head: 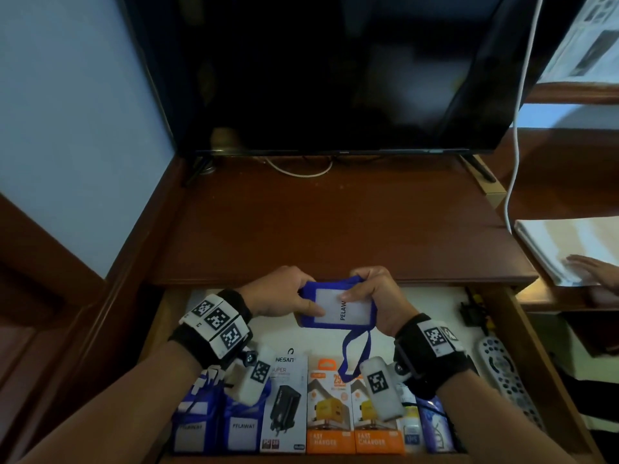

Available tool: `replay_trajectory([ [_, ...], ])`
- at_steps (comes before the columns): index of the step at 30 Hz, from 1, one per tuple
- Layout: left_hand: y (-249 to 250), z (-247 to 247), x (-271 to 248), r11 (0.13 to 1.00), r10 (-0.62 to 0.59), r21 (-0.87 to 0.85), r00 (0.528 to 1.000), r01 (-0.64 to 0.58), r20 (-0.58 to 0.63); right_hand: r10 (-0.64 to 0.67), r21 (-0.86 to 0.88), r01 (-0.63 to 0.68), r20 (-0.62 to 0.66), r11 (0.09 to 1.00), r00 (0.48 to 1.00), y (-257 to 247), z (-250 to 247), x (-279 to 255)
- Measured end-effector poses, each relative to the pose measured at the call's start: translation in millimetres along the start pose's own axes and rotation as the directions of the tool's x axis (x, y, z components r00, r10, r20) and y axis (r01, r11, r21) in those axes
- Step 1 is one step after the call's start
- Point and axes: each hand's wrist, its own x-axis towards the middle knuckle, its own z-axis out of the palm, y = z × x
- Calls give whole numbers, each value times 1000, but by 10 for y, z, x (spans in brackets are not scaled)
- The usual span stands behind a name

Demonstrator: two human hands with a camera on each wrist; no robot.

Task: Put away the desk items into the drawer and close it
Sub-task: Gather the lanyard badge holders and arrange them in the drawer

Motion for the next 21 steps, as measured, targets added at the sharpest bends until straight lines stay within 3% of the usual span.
replay_trajectory([
  [5,-46,-5,26,997,10,-68,984,-22,-181,79,129,-74,-35,989,996,49,31,6],
  [8,-97,-8,42,984,-10,-173,967,-36,-255,132,64,-128,-66,990,989,59,54,-4],
  [12,-207,32,81,959,-64,-282,942,-33,-328,109,40,-107,-53,993,993,90,63,41],
  [15,-279,66,110,927,-108,-368,896,-65,-431,70,-14,-71,-61,997,996,141,83,66],
  [21,-341,184,275,922,-201,-383,771,-61,-605,50,-167,-59,-59,984,997,244,161,114],
])
